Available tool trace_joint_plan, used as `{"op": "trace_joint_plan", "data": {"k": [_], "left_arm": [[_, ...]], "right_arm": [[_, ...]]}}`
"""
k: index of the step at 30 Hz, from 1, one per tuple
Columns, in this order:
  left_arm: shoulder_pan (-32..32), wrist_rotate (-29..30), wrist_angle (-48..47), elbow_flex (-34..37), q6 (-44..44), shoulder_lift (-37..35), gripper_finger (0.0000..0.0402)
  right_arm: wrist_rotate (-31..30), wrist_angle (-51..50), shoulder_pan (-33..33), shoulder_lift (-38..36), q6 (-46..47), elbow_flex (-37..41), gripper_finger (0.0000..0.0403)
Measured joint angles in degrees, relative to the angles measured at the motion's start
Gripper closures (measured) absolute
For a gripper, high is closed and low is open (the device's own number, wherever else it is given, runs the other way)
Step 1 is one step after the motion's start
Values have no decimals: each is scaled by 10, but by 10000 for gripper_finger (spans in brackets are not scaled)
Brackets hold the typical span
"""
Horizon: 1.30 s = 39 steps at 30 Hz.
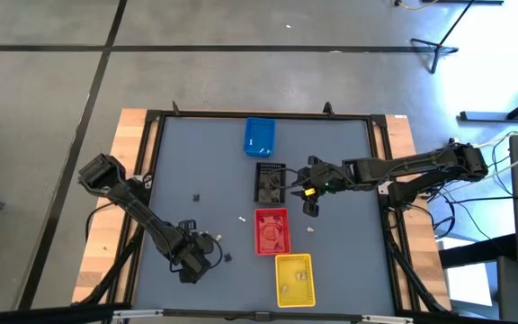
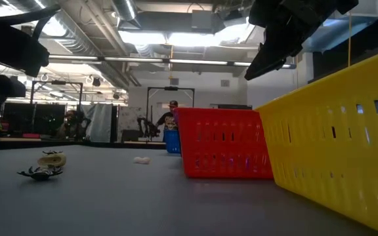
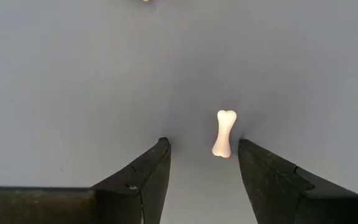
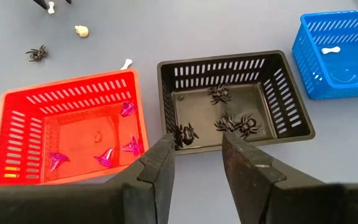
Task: Sort Halloween decoration
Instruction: Put the white bone toy into the blue bin
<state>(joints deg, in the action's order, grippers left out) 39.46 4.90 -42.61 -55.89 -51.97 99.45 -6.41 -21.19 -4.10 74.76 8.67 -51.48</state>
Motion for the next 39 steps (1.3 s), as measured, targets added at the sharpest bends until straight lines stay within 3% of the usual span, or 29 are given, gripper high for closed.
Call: {"op": "trace_joint_plan", "data": {"k": [39], "left_arm": [[0,0,-3,-1,-6,3,398]], "right_arm": [[0,0,0,0,0,0,269]]}}
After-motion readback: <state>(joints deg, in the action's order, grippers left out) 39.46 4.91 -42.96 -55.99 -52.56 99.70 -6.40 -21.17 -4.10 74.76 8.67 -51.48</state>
